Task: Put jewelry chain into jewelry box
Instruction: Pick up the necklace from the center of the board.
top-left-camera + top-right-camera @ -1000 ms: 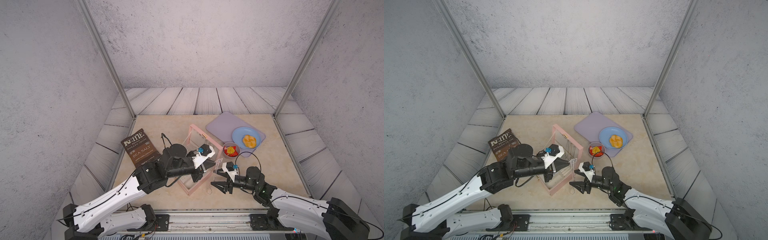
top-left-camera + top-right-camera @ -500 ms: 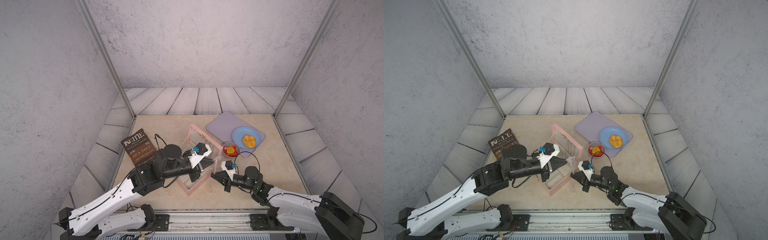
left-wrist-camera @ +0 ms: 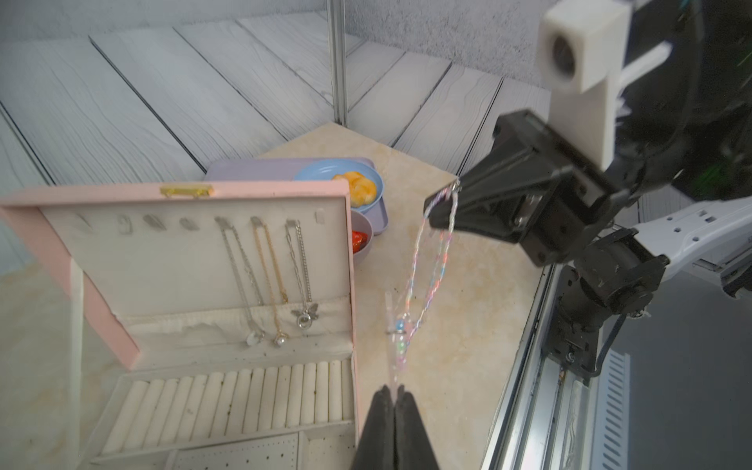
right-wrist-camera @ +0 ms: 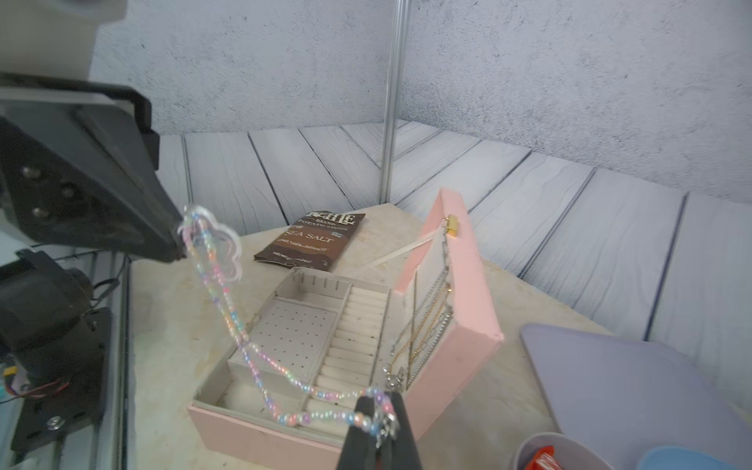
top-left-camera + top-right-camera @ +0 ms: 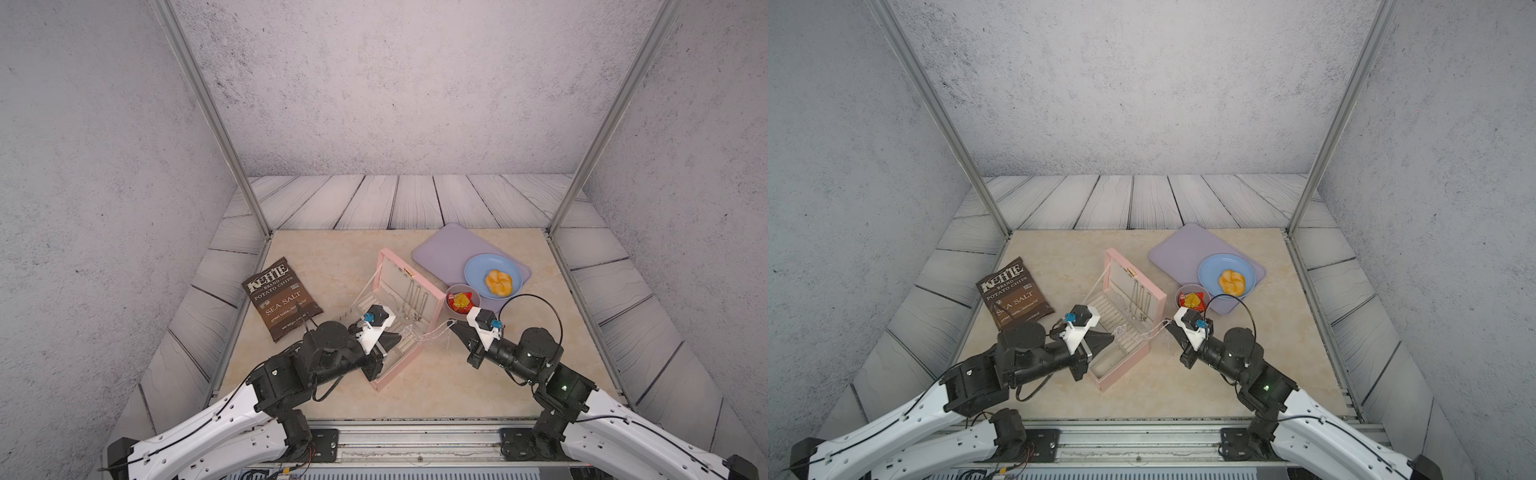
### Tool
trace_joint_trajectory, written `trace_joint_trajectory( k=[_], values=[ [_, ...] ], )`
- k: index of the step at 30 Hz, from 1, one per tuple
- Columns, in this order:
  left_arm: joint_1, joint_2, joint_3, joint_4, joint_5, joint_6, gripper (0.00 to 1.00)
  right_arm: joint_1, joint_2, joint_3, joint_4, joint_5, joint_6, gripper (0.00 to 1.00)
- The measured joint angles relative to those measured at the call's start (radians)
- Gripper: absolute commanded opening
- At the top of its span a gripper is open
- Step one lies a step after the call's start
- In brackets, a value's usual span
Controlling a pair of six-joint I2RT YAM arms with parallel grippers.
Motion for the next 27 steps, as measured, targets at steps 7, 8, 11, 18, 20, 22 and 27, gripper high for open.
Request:
trace_joint_trajectory(
  k=[7, 8, 11, 18, 20, 22, 27],
  values=[
    [0.000, 0.075, -0.111, 0.112, 0.013, -0.022, 0.00, 0.000, 0.068, 0.191, -0.263, 0.103, -0.128, 0.00],
    [0.000, 0.097, -0.120, 0.129, 0.016, -0.026, 0.00, 0.000, 0.082, 0.212, -0.286, 0.115, -0.142, 0.00],
    [0.000, 0.161, -0.134, 0.171, 0.027, -0.036, 0.00, 0.000, 0.117, 0.264, -0.346, 0.136, -0.182, 0.00],
    [0.000, 0.278, -0.143, 0.238, 0.055, -0.039, 0.07, 0.000, 0.153, 0.359, -0.442, 0.133, -0.221, 0.00],
    [0.000, 0.282, -0.147, 0.250, 0.055, -0.041, 0.28, 0.000, 0.154, 0.376, -0.456, 0.126, -0.215, 0.00],
    [0.000, 0.280, -0.150, 0.265, 0.049, -0.050, 0.46, 0.000, 0.153, 0.381, -0.464, 0.122, -0.205, 0.00],
    [0.000, 0.260, -0.150, 0.261, 0.032, -0.064, 0.71, 0.000, 0.144, 0.381, -0.499, 0.120, -0.183, 0.00]
  ],
)
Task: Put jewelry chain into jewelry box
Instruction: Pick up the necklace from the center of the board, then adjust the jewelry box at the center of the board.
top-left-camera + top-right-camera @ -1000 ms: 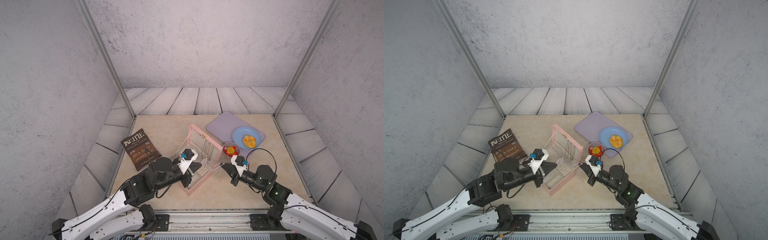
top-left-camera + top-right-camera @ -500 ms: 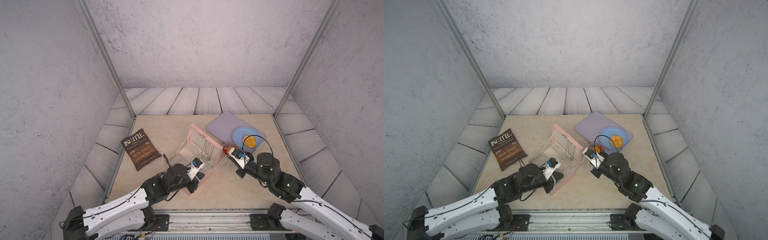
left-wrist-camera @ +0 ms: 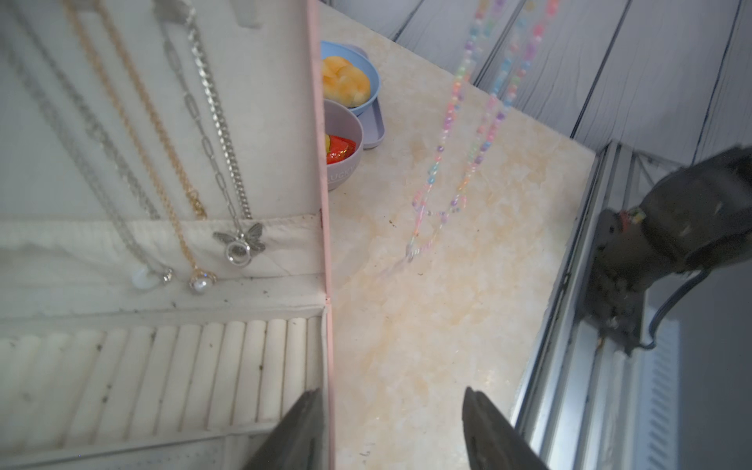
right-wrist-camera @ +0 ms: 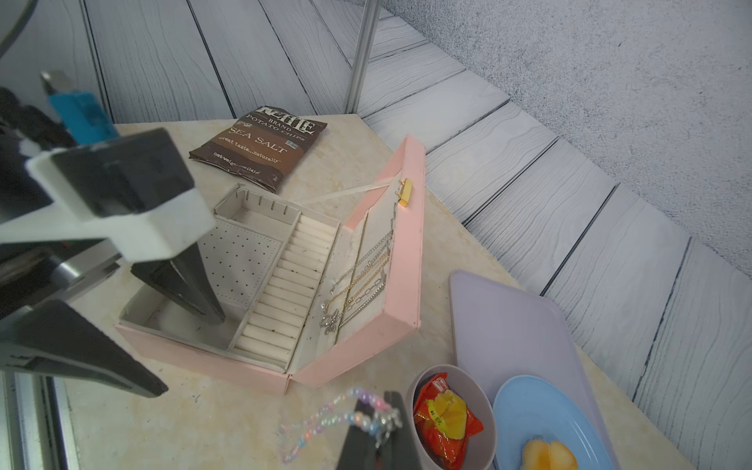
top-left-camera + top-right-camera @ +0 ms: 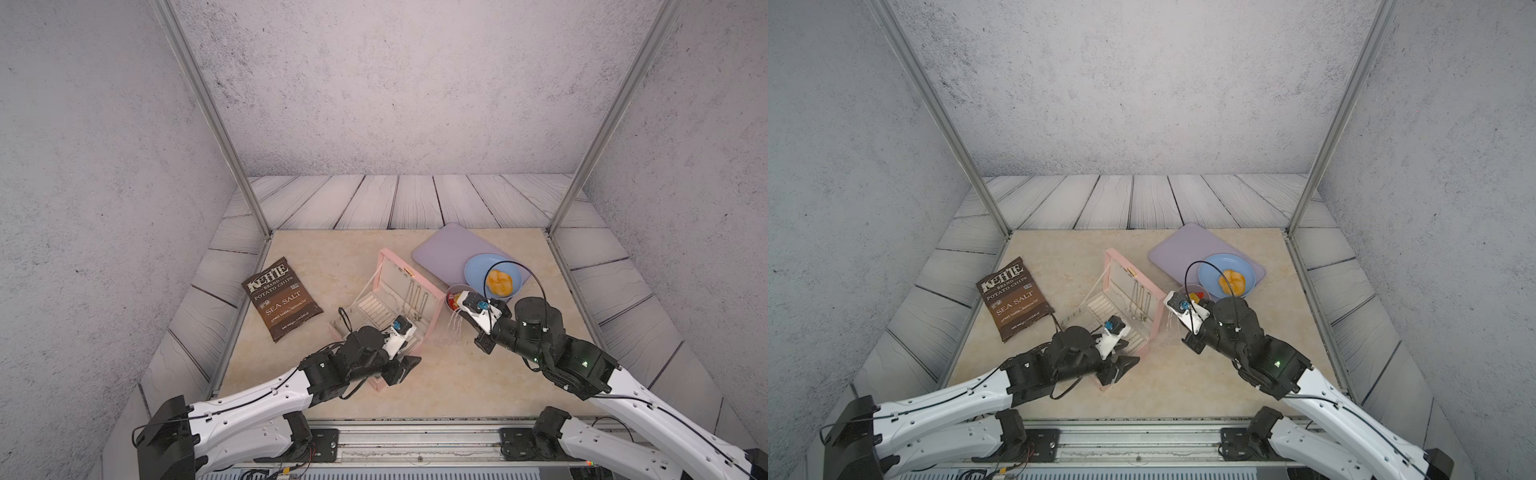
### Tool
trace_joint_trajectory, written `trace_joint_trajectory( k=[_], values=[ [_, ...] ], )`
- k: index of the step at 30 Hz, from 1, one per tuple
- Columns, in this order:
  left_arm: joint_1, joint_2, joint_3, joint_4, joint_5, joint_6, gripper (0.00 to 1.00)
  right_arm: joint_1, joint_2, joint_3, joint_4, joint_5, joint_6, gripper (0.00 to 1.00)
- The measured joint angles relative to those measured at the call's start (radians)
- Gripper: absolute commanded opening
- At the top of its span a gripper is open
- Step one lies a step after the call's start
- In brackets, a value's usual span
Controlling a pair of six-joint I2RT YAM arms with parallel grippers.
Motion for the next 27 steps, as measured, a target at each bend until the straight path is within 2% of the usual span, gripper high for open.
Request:
trace_joint_trajectory(
  k=[4, 7, 9, 13, 17, 21, 27],
  values=[
    [0.011, -0.058, 0.000, -0.035, -0.042, 0.003, 0.81, 0.000, -0.008, 0.002, -0.036, 0.006, 0.018, 0.00],
    [0.065, -0.100, 0.019, -0.093, -0.088, -0.002, 0.83, 0.000, -0.008, 0.007, -0.062, 0.022, 0.035, 0.00],
    [0.152, -0.107, 0.050, -0.132, -0.105, -0.015, 0.83, 0.000, -0.009, 0.009, -0.077, 0.030, 0.045, 0.00],
    [0.400, -0.082, 0.109, -0.171, -0.145, -0.055, 0.83, 0.000, -0.021, 0.008, -0.085, 0.032, 0.066, 0.00],
    [0.526, 0.007, 0.154, -0.224, -0.222, -0.059, 0.82, 0.000, -0.041, -0.002, -0.077, 0.010, 0.090, 0.00],
    [0.585, 0.122, 0.193, -0.285, -0.256, -0.053, 0.80, 0.000, -0.046, -0.014, -0.059, -0.043, 0.114, 0.00],
    [0.609, 0.256, 0.238, -0.340, -0.287, -0.031, 0.79, 0.000, -0.045, -0.045, -0.025, -0.115, 0.135, 0.00]
  ],
)
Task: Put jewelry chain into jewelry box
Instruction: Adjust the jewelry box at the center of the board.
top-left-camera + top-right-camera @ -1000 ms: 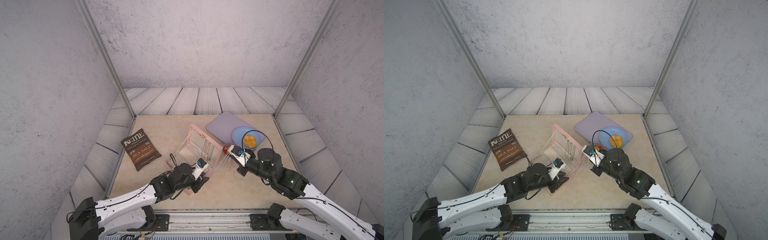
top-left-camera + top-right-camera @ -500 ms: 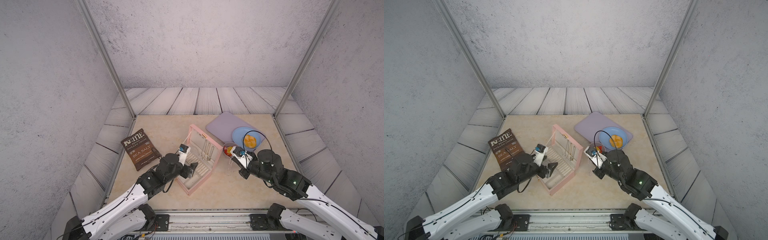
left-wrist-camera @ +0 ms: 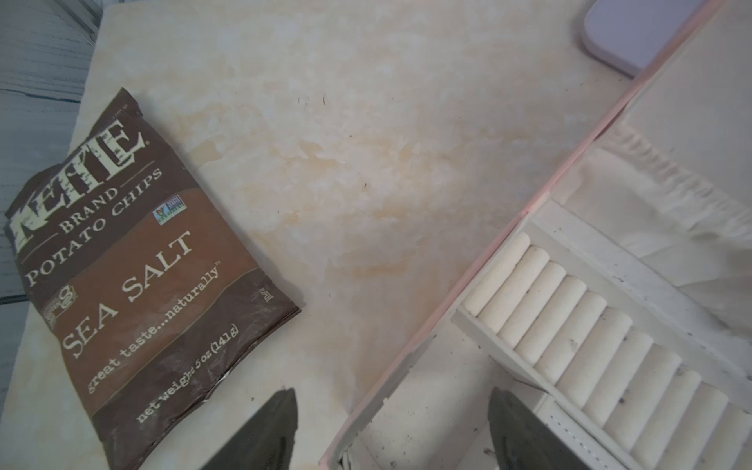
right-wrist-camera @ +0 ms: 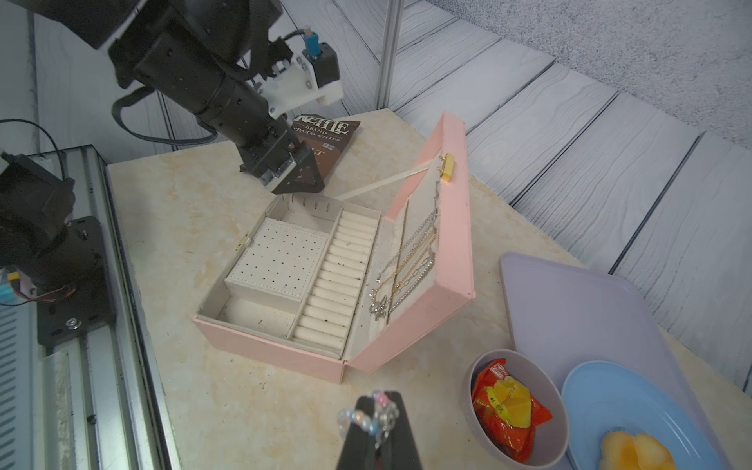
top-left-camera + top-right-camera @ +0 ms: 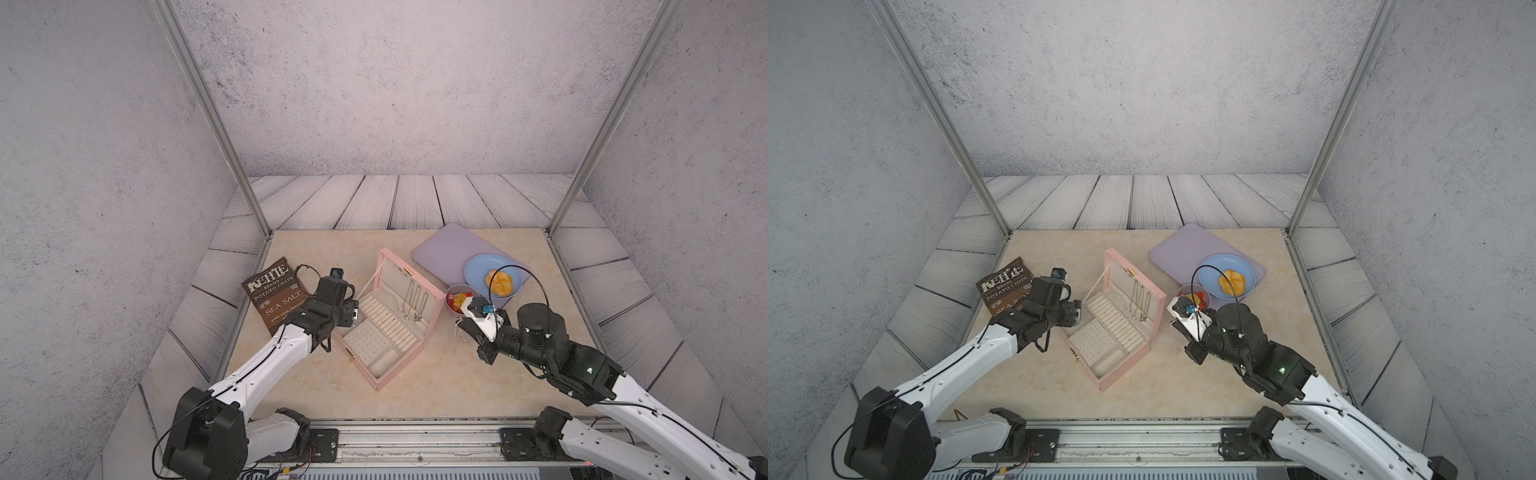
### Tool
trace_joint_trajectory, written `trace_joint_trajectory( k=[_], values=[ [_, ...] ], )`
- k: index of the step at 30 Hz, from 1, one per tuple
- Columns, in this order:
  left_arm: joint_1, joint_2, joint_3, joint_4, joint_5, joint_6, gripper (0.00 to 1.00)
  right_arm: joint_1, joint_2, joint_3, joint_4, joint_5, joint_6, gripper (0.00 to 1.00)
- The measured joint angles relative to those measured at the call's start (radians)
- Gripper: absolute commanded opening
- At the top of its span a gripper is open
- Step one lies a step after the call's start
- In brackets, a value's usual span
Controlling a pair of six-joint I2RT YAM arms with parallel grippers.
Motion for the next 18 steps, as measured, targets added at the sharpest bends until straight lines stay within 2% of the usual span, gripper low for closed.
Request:
trace_joint_trajectory(
  k=[6, 8, 10, 12, 18],
  values=[
    [0.019, 0.143, 0.072, -0.067, 0.037, 0.016, 0.75, 0.000, -0.014, -0.015, 0.010, -0.030, 0.005, 0.00],
    [0.023, 0.168, 0.077, -0.071, 0.043, 0.017, 0.66, 0.000, -0.033, -0.024, 0.013, -0.035, 0.006, 0.00],
    [0.027, 0.183, 0.077, -0.080, 0.051, 0.005, 0.50, 0.000, -0.056, -0.035, 0.018, -0.039, 0.006, 0.00],
    [0.027, 0.186, 0.077, -0.087, 0.048, -0.005, 0.40, 0.000, -0.074, -0.044, 0.019, -0.041, 0.006, 0.00],
    [0.033, 0.180, 0.076, -0.096, 0.053, -0.036, 0.26, 0.000, -0.096, -0.056, 0.015, -0.049, 0.007, 0.00]
  ],
)
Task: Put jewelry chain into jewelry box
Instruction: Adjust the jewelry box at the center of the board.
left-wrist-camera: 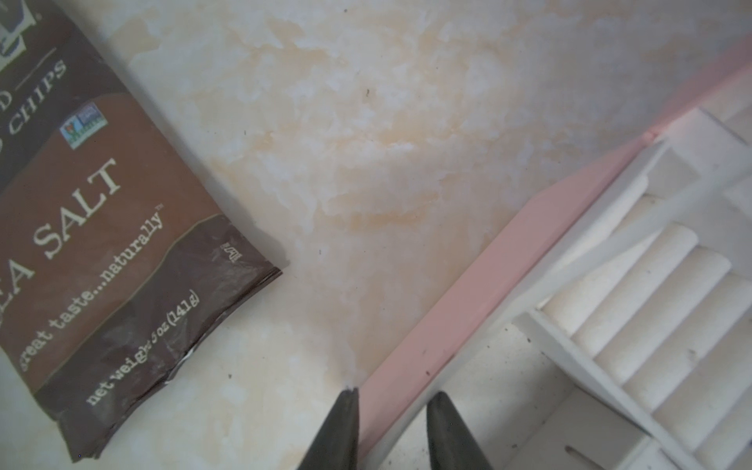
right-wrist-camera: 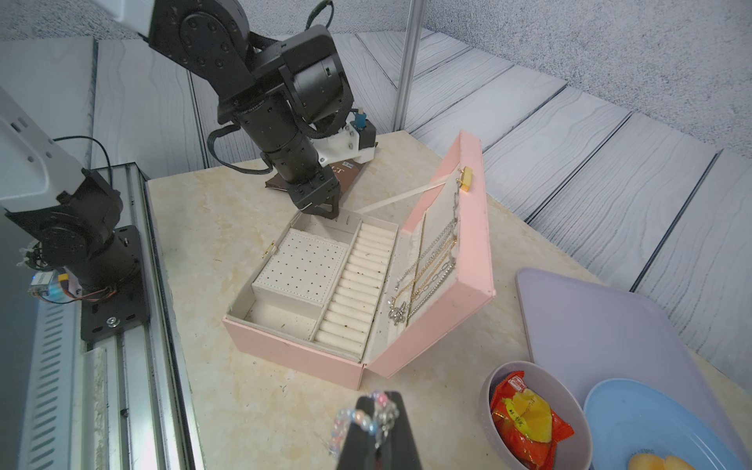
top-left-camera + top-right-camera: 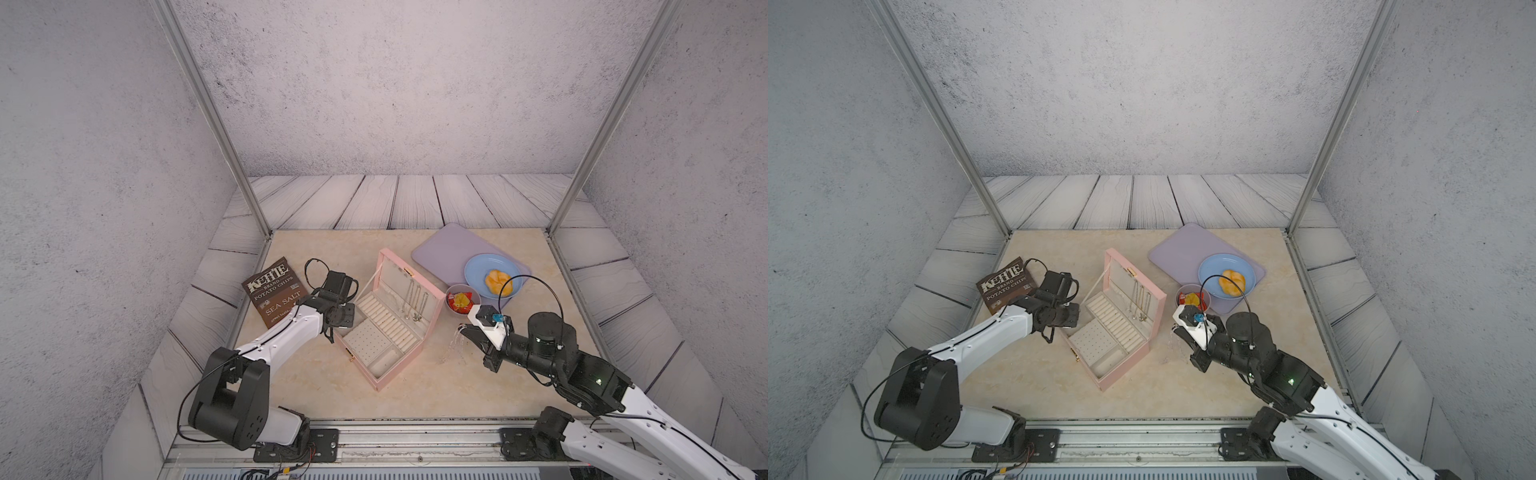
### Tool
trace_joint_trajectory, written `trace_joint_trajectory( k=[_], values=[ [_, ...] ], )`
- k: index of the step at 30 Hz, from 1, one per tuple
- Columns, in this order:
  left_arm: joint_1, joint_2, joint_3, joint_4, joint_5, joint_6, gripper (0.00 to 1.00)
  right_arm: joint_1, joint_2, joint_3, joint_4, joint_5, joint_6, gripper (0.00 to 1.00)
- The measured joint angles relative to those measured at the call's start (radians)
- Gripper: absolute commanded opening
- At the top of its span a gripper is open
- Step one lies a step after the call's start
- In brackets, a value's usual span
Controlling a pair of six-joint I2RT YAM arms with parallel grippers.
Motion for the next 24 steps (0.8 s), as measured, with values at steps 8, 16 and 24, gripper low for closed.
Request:
trace_joint_trajectory(
  k=[8, 16, 24],
  values=[
    [-0.006, -0.087, -0.056, -0.016, 0.066, -0.060, 0.18, 0.000, -0.034, 0.000, -0.008, -0.016, 0.000, 0.00],
    [-0.030, -0.133, -0.069, -0.065, 0.061, -0.084, 0.18, 0.000, -0.032, 0.000, -0.008, -0.025, 0.000, 0.00],
    [-0.055, -0.107, -0.065, -0.072, 0.041, -0.097, 0.34, 0.000, -0.039, 0.000, -0.012, -0.033, 0.000, 0.00]
  ],
)
